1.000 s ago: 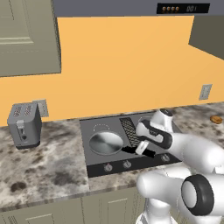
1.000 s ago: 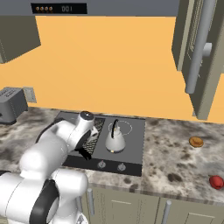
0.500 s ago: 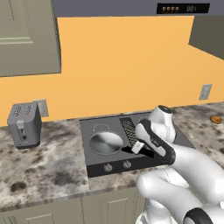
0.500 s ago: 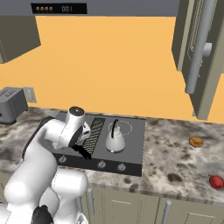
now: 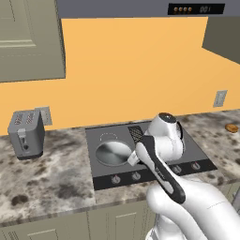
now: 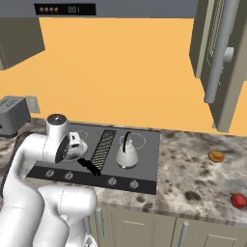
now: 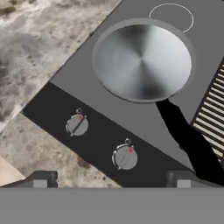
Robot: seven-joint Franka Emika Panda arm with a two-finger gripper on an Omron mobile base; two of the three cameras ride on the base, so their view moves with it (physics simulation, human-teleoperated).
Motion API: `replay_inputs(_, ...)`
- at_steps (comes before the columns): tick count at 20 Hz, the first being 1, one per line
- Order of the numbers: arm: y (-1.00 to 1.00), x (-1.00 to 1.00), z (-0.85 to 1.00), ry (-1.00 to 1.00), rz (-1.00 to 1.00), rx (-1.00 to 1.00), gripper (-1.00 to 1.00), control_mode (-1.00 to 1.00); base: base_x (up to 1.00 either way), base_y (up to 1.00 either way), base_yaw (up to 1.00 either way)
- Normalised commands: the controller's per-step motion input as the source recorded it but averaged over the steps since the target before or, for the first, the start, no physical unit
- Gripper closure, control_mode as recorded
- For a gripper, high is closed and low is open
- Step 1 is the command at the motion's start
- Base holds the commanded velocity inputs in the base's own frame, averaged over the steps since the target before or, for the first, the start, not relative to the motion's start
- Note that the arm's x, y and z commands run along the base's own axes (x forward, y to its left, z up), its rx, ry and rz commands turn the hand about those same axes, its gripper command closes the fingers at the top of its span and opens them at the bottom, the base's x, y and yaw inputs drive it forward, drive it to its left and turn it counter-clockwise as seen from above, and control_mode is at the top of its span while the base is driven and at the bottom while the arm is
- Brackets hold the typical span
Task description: Pick the pan from the cabinet and place it on the stove. Then turn on the stove burner for the pan.
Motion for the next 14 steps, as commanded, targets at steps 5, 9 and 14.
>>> replay_inputs(5, 0.56, -0.53, 0.18, 0.01, -0.36, -0.03, -1.0, -1.0, 0.0, 0.0, 0.0)
replay_inputs(9, 0.42, -0.4, 0.13, 0.07, -0.33, -0.04, -1.0, -1.0, 0.0, 0.0, 0.0)
replay_inputs(14, 0.23, -0.01, 0.01, 0.14, -0.21, -0.07, -1.0, -1.0, 0.0, 0.0, 0.0)
